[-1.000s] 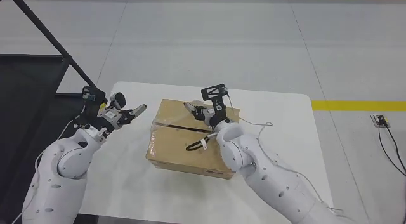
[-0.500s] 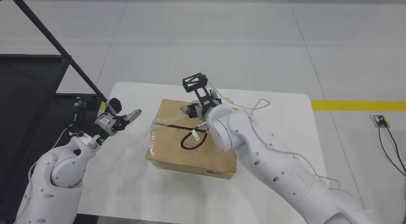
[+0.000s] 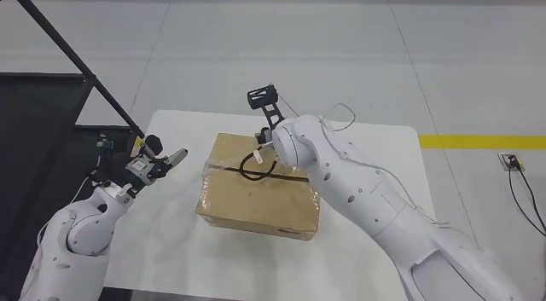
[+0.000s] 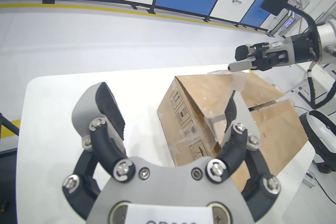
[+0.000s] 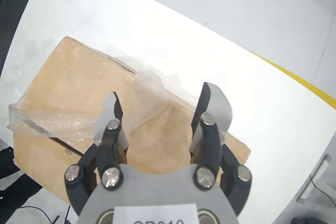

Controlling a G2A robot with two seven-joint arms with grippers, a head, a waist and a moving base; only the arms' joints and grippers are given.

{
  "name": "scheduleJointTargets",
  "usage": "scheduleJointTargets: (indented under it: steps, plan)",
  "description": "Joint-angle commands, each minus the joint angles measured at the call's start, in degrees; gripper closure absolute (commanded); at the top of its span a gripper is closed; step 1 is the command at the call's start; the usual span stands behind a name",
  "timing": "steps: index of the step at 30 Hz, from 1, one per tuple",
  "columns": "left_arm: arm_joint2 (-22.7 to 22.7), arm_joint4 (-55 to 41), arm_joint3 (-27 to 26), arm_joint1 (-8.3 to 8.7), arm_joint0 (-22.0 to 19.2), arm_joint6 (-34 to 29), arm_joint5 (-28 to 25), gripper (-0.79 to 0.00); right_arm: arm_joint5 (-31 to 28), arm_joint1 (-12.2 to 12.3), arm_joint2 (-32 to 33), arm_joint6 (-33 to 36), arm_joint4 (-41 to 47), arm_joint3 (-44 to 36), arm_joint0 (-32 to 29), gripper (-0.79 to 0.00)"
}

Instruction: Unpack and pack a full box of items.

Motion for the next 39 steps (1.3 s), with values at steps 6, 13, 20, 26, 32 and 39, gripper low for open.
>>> scheduleJointTargets:
  steps: [6, 13, 20, 26, 32, 39]
  plan:
    - [0.67, 0.01, 1.23, 0.17, -0.75, -0.18, 0.21, -0.785, -2.12, -1.84, -0.36, 0.26, 1.33, 3.37, 1.39, -0.357]
    - [1.19, -0.17, 1.6, 0.35, -1.3, -0.26, 0.31, -0.785, -3.1, -3.24, -1.52, 1.32, -0.48, 5.17, 1.88, -0.385]
    - [1.55, -0.64, 1.94, 0.53, -1.55, -0.34, 0.51, -0.785, -4.16, -4.18, -2.25, 2.97, -2.88, 5.92, 1.83, -0.366]
    - [1.81, -0.73, 1.97, 0.69, -1.77, -0.27, 0.53, -0.785, -5.34, -4.42, -1.59, 3.92, -4.15, 5.59, 1.49, -0.348]
    - [2.18, -0.81, 2.04, 0.84, -2.1, -0.34, 0.55, -0.785, -5.21, -4.2, -0.72, 6.02, -6.58, 4.61, 0.93, -0.305]
    - [2.62, -0.87, 2.21, 1.0, -2.5, -0.38, 0.5, -0.785, -5.05, -3.64, 0.95, 6.8, -9.23, 2.05, -0.54, -0.16]
